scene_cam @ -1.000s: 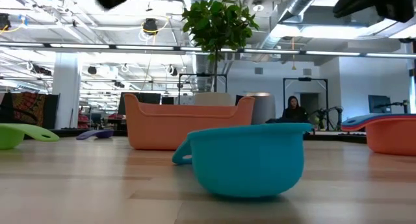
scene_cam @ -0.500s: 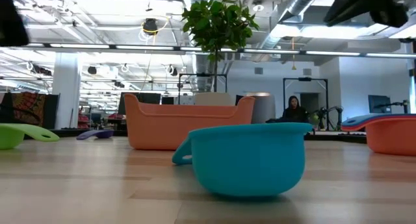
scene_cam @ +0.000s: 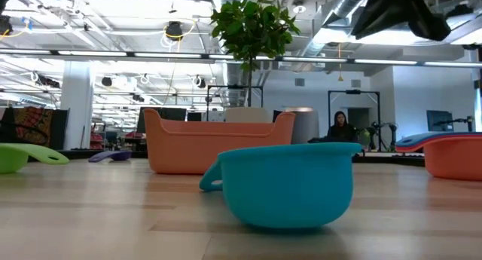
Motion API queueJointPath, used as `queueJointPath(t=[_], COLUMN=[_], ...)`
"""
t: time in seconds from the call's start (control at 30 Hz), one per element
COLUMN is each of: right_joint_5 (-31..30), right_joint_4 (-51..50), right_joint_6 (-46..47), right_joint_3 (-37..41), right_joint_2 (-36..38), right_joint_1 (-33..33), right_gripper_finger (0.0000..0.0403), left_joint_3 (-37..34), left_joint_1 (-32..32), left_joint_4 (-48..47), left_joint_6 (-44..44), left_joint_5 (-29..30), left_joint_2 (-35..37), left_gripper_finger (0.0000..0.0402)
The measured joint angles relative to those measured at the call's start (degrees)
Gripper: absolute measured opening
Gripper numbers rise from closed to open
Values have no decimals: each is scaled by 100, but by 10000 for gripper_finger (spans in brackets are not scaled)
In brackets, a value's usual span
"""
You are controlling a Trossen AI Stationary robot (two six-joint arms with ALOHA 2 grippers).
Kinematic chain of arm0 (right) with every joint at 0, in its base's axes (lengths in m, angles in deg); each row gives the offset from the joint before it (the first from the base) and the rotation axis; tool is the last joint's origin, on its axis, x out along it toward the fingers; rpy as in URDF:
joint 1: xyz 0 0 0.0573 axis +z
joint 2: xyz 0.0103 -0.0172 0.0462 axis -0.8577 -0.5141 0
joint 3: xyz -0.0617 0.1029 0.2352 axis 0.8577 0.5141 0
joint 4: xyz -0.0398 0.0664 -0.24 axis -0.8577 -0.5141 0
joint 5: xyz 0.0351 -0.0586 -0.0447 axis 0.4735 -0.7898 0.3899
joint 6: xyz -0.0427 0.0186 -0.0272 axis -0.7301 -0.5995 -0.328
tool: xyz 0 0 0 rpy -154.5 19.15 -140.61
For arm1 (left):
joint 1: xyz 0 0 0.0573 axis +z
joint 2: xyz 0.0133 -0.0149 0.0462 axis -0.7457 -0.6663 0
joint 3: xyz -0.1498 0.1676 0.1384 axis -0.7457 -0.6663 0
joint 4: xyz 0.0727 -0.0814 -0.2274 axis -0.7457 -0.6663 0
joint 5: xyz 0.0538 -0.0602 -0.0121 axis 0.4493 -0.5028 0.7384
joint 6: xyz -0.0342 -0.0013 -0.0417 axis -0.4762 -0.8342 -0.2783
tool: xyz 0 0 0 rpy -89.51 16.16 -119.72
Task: Nest measuring cups in basket
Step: Stack the yellow measuring cup on top of the blue measuring cup
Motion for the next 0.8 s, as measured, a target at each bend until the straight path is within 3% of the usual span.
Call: queueJointPath(t=[0.1,0.3,0.47,0.6,0.8], right_joint_5=[212,500,564,595,905], right_joint_4=[68,423,738,752,829], right_joint_6=[-1,-233,-523,-627,-923], right_joint_3=[0,0,0,0,0], right_joint_2=[-216,-490,-499,-461,-459], right_joint_1=[-79,-235,-310,-379,-595], right_gripper_finger=[58,58,58,58,58], left_joint_3=[0,2,2,2,2], left_joint_1=[-40,-42,-11,43,43], left_joint_4=[-10,142,829,843,1227], left_joint_6=[-63,285,737,957,1447], left_joint_5=[243,175,-150,-659,-895], left_joint_2=[-1,-269,-874,-1180,-1487], left_gripper_finger=[190,227,231,231,214])
